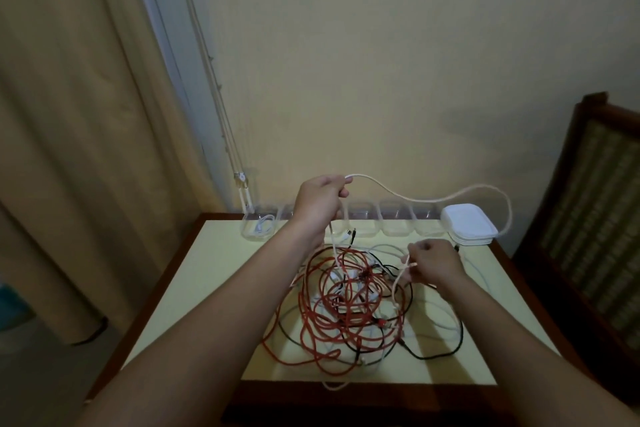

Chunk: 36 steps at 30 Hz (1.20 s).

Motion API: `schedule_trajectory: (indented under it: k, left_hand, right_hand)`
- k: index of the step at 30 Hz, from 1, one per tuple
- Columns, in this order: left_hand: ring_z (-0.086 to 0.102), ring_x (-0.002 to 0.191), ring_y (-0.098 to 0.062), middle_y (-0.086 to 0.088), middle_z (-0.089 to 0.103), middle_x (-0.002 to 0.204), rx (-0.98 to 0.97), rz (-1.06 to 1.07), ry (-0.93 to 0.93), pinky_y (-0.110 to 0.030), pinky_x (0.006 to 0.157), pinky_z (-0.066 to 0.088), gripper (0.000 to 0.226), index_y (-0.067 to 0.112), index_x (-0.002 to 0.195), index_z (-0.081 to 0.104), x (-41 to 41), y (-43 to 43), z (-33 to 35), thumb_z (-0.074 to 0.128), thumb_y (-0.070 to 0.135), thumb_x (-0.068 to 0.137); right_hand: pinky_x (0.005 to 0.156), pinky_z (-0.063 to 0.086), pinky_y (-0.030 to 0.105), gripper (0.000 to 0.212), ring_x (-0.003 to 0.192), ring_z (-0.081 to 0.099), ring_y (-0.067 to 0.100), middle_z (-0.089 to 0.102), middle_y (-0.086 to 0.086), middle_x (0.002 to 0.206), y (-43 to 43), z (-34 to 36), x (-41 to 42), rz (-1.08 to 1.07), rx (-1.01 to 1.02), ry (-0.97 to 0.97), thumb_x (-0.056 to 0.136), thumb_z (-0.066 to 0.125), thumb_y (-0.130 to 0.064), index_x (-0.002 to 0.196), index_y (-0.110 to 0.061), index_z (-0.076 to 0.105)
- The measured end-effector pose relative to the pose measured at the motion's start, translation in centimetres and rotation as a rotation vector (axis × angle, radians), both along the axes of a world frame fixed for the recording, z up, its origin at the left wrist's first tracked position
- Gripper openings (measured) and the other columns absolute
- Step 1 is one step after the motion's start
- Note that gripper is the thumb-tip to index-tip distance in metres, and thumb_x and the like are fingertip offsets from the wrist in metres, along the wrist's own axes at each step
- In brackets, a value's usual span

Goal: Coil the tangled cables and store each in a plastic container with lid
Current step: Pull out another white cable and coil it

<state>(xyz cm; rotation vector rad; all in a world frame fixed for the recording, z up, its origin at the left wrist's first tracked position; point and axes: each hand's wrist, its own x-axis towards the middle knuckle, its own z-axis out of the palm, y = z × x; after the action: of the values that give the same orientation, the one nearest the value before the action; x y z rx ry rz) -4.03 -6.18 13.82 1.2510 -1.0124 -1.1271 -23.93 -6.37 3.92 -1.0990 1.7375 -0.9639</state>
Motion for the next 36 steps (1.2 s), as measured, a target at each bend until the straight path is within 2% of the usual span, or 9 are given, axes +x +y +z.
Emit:
schedule_trajectory:
  k: [3, 6, 9, 10, 13, 18, 26, 32, 36]
  left_hand:
    - [0.031, 0.042, -0.009, 0.003, 0.052, 0.072, -0.026, -0.006, -0.015, -0.02, 0.041, 0.029, 0.018, 0.017, 0.093, 0.072, -0.3, 0.0, 0.4, 0.055, 0.015, 0.099]
    - [0.032, 0.046, -0.009, 0.006, 0.055, 0.071, -0.06, -0.05, -0.085, -0.022, 0.047, 0.03, 0.017, 0.02, 0.093, 0.074, -0.8, 0.4, 0.7, 0.058, 0.019, 0.098]
    - [0.036, 0.049, -0.009, 0.007, 0.057, 0.07, -0.089, -0.07, -0.148, -0.024, 0.05, 0.033, 0.015, 0.022, 0.09, 0.075, -1.5, 1.1, 1.0, 0.061, 0.022, 0.096]
    - [0.037, 0.049, -0.008, 0.008, 0.057, 0.07, -0.095, -0.071, -0.158, -0.023, 0.051, 0.034, 0.015, 0.022, 0.09, 0.075, -1.7, 1.3, 1.1, 0.062, 0.023, 0.096]
    - [0.04, 0.047, -0.004, 0.008, 0.055, 0.069, -0.109, -0.106, -0.159, -0.023, 0.052, 0.035, 0.014, 0.019, 0.093, 0.078, -1.8, 1.8, 1.4, 0.065, 0.026, 0.095]
    - [0.043, 0.049, -0.001, 0.017, 0.055, 0.058, -0.136, -0.176, -0.22, -0.019, 0.052, 0.036, 0.015, 0.017, 0.094, 0.078, -1.5, 2.9, 2.0, 0.069, 0.028, 0.094]
    - [0.03, 0.047, -0.009, 0.007, 0.046, 0.064, -0.118, -0.178, -0.067, -0.026, 0.05, 0.02, 0.019, 0.007, 0.101, 0.076, 2.0, 3.1, 3.2, 0.064, 0.021, 0.097]
    - [0.03, 0.046, -0.009, 0.009, 0.041, 0.057, -0.052, -0.148, -0.031, -0.026, 0.05, 0.021, 0.016, 0.011, 0.098, 0.075, 2.6, 4.2, 3.1, 0.068, 0.024, 0.094]
    - [0.018, 0.037, -0.005, 0.01, 0.025, 0.047, 0.011, -0.138, 0.357, -0.018, 0.037, 0.015, 0.016, 0.009, 0.101, 0.066, 3.3, 5.0, 4.3, 0.055, 0.02, 0.099]
  right_hand:
    - [0.07, 0.057, 0.037, 0.033, 0.071, 0.069, 0.026, 0.071, 0.005, 0.068, 0.8, 1.4, -0.3, 0.11, -0.089, 0.546, 0.094, 0.063, -0.032, 0.068, -0.012, 0.069]
    - [0.062, 0.049, 0.034, 0.031, 0.069, 0.062, 0.024, 0.064, -0.001, 0.066, 2.3, 4.3, 1.0, 0.021, -0.436, 0.608, 0.093, 0.062, -0.035, 0.069, -0.015, 0.061]
    - [0.07, 0.045, 0.035, 0.01, 0.084, 0.056, 0.02, 0.059, -0.004, 0.09, 2.7, 7.0, 2.0, -0.044, -0.738, 0.629, 0.092, 0.066, -0.03, 0.094, -0.021, 0.064]
    - [0.077, 0.046, 0.036, 0.018, 0.095, 0.055, 0.021, 0.056, -0.002, 0.1, 2.5, 7.4, 2.2, -0.02, -0.754, 0.641, 0.092, 0.067, -0.031, 0.107, -0.021, 0.065]
    - [0.093, 0.04, 0.035, 0.04, 0.116, 0.048, 0.022, 0.055, 0.006, 0.119, 2.1, 8.3, 2.7, 0.182, -0.755, 0.599, 0.098, 0.063, -0.03, 0.136, -0.02, 0.06]
    - [0.066, 0.041, 0.011, 0.02, 0.075, 0.062, -0.003, 0.072, -0.005, 0.083, 3.2, 9.2, 2.7, 0.256, -0.82, 0.345, 0.103, 0.055, -0.02, 0.09, -0.016, 0.07]
    - [0.055, 0.04, 0.03, 0.029, 0.053, 0.046, 0.012, 0.051, -0.004, 0.064, 2.1, 9.9, 0.1, -0.097, -0.648, -0.178, 0.105, 0.05, -0.022, 0.081, -0.021, 0.067]
    - [0.065, 0.039, 0.034, 0.024, 0.065, 0.048, 0.012, 0.056, -0.01, 0.069, 2.5, 10.0, 0.2, -0.117, -0.617, -0.17, 0.099, 0.057, -0.031, 0.081, -0.027, 0.073]
    - [0.059, 0.035, 0.028, 0.018, 0.06, 0.044, 0.01, 0.059, -0.003, 0.072, 4.2, 9.3, 0.2, -0.028, -0.577, -0.08, 0.099, 0.062, -0.026, 0.084, -0.019, 0.069]
